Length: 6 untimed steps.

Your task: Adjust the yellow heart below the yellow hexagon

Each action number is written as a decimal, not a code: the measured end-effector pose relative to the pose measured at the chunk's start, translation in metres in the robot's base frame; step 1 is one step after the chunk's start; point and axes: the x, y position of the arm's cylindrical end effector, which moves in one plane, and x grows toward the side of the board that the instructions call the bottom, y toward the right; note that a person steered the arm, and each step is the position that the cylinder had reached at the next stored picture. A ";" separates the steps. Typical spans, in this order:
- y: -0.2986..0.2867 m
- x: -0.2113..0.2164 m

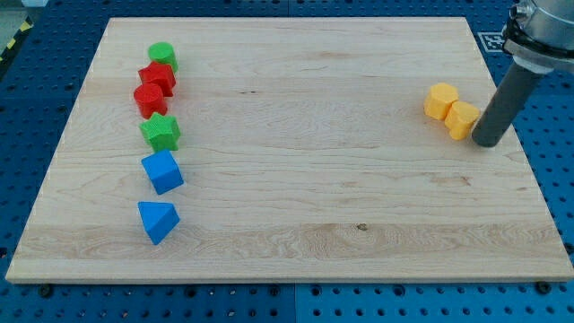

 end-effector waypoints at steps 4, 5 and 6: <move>-0.026 -0.043; -0.044 -0.056; -0.046 -0.073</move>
